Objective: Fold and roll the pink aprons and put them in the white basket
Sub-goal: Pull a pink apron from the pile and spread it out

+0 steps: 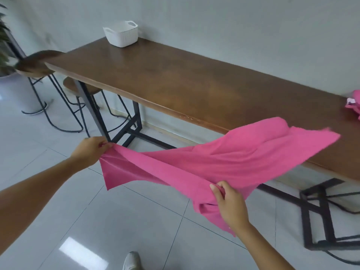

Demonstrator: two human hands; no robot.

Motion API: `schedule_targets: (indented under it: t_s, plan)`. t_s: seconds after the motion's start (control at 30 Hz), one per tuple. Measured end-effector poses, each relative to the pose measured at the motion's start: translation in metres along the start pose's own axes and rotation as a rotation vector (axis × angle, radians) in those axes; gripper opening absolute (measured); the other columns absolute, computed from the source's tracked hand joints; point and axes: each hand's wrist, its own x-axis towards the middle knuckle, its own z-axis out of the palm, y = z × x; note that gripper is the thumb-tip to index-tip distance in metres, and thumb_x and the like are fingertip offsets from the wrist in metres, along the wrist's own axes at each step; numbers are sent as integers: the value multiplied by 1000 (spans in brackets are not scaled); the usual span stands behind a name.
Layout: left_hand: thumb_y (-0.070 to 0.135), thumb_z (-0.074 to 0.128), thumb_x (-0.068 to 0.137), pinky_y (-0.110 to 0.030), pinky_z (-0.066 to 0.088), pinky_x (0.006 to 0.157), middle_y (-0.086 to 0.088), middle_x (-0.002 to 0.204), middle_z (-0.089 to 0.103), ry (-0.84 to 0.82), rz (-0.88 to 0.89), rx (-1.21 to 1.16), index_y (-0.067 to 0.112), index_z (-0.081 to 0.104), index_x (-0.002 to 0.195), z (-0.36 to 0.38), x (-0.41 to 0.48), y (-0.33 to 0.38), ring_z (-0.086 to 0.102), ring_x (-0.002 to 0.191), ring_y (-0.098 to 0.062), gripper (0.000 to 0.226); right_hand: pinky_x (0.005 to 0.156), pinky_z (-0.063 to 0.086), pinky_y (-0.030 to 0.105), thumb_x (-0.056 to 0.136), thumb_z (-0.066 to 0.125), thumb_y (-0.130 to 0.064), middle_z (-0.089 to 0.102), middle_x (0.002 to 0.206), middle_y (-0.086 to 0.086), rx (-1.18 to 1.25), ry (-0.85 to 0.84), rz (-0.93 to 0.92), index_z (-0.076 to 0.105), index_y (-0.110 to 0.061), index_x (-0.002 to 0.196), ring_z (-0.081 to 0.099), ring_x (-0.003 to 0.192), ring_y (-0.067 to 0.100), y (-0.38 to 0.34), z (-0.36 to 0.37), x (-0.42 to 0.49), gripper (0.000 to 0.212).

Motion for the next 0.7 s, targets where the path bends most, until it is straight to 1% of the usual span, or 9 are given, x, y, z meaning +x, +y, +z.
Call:
schedule_targets:
  t_s: [0.07,0.1,0.2,0.27,0.33,0.43,0.53,0.63,0.7]
  plan:
    - [27,61,101,-37,43,60,-7,65,60,-7,-27,18,14,57,68,-19,5,-23,56,66,-27,35,55,36,28,99,56,-45,56,67,-15,9,-12,-30,45,-26,75,51,59,8,-22,17,6,33]
    - [27,62,100,-36,42,60,-7,66,60,-3,-41,20,13,59,69,-28,9,-33,56,66,-26,34,56,38,29,99,55,-46,55,68,-16,6,-16,-42,43,-27,74,49,57,8,-32,24,9,33]
    - [23,70,95,-33,37,58,-9,65,59,38,-69,-34,11,59,65,-53,22,-58,51,62,-24,35,56,39,34,99,54,-47,50,61,-12,-5,-17,-56,40,-28,73,43,53,9,-59,41,19,36]
    - [23,72,94,-32,36,59,-9,64,59,50,-63,-46,12,59,62,-65,33,-69,50,61,-24,35,56,39,33,100,53,-48,48,56,-9,-24,-11,-76,42,-27,74,46,53,9,-74,47,26,35]
    - [25,73,93,-32,38,60,-7,65,61,35,-47,-28,12,62,64,-72,44,-76,53,63,-23,34,56,39,31,100,52,-48,46,56,-6,-30,-7,-89,44,-26,75,46,54,12,-84,49,34,33]
    - [30,70,95,-34,40,60,-7,69,63,10,-14,0,10,65,71,-74,54,-76,56,67,-23,31,60,43,35,99,56,-46,47,57,-5,-25,11,-52,48,-24,75,45,55,12,-90,45,44,33]
    - [33,65,97,-38,45,62,-4,70,63,21,16,-14,15,63,70,-70,62,-71,58,68,-23,32,62,46,39,97,59,-48,49,58,-3,-37,35,2,50,-22,72,42,54,10,-90,39,47,37]
    - [34,64,97,-42,50,64,-5,72,64,20,33,-45,14,63,72,-72,72,-62,61,72,-27,32,58,41,36,92,64,-51,50,57,-3,-29,55,69,50,-18,66,41,53,10,-94,30,51,44]
    - [32,64,97,-40,51,64,-6,73,64,10,60,-60,15,62,75,-76,79,-54,61,71,-26,28,55,33,33,90,68,-50,40,51,-7,-15,80,119,43,-17,61,35,51,9,-99,25,52,51]
